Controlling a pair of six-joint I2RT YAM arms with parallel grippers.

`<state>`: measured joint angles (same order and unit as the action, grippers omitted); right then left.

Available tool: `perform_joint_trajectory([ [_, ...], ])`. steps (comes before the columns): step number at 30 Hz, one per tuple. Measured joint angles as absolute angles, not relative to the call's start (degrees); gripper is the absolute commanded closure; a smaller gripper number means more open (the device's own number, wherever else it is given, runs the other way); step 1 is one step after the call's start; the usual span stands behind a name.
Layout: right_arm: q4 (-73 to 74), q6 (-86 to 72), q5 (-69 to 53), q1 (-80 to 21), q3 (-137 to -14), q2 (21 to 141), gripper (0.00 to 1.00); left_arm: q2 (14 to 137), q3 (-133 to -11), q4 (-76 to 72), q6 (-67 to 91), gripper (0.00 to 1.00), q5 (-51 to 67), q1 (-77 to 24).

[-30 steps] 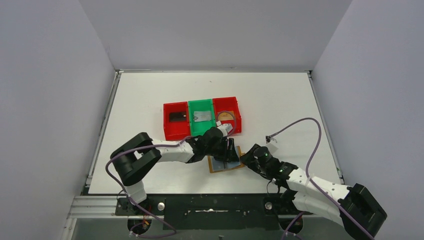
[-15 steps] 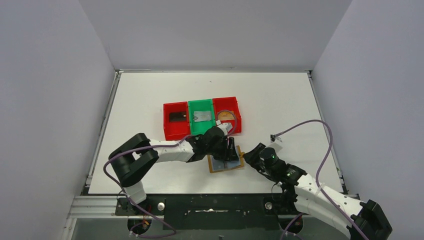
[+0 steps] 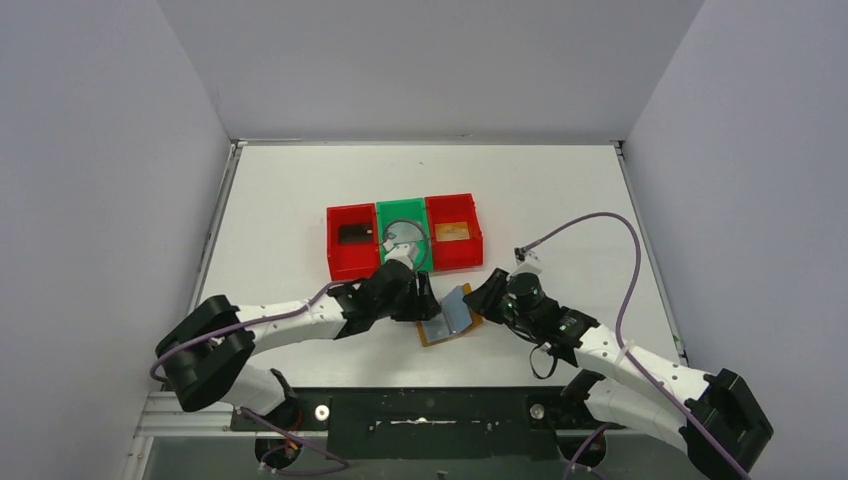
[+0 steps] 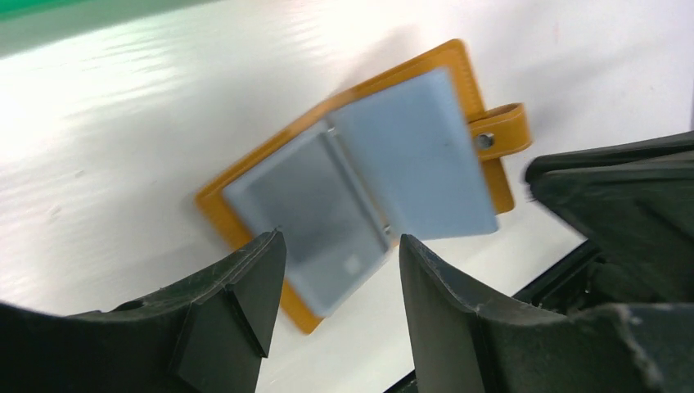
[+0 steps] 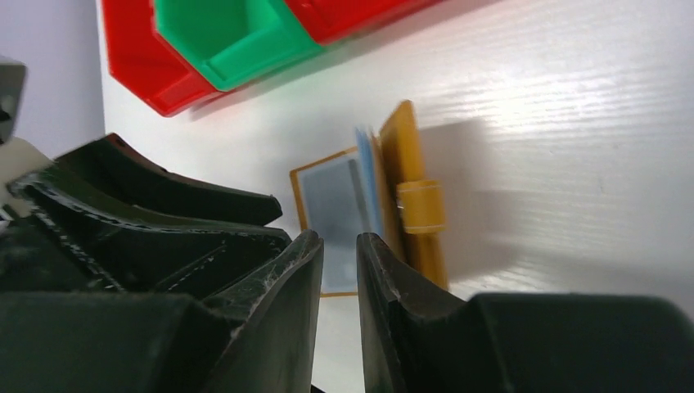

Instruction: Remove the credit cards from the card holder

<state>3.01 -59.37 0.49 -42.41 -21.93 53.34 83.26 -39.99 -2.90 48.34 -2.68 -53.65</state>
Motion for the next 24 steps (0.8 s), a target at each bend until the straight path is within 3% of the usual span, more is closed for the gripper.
perform_joint_trajectory([
  [9,4.6,-54.4,0.4,-47.1,-31.0,58.3,0.72,72.4,-34.3,0.6,51.2,0.47,-7.3,-50.3],
  [24,13.3,-45.6,3.7,-53.4,-42.6,83.1,0.43,64.9,-30.1,3.4,54.0,0.47,-10.6,-49.3],
])
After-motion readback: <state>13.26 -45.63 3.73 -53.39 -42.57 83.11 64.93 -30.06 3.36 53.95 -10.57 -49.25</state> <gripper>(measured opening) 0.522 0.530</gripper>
